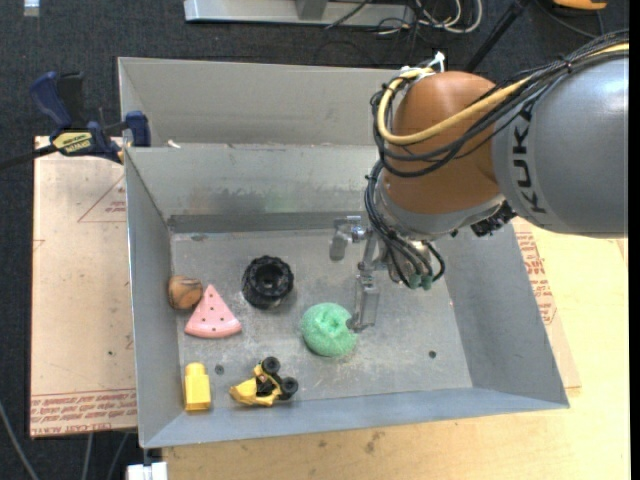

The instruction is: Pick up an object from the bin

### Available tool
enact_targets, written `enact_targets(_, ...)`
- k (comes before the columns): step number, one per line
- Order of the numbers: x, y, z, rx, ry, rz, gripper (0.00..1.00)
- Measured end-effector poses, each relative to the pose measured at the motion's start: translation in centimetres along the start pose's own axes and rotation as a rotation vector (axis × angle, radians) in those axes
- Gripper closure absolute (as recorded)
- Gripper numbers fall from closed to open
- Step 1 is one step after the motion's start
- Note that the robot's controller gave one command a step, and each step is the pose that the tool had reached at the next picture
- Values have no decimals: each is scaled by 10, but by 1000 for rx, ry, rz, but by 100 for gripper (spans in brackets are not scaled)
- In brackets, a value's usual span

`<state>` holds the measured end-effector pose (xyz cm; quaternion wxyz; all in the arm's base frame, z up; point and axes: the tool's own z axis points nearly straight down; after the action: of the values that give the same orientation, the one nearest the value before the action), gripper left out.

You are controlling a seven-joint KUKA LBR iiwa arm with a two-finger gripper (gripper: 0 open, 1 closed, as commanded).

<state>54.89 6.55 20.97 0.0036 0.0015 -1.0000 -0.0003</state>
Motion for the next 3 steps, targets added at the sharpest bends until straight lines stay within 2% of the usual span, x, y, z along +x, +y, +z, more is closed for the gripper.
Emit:
enact_targets(1,-1,0,-5,-1,-8,2,0)
enact_targets(2,-1,-4,38,-1,-16,-29,0)
enact_targets(3,-7,-7,88,-1,-9,13,0)
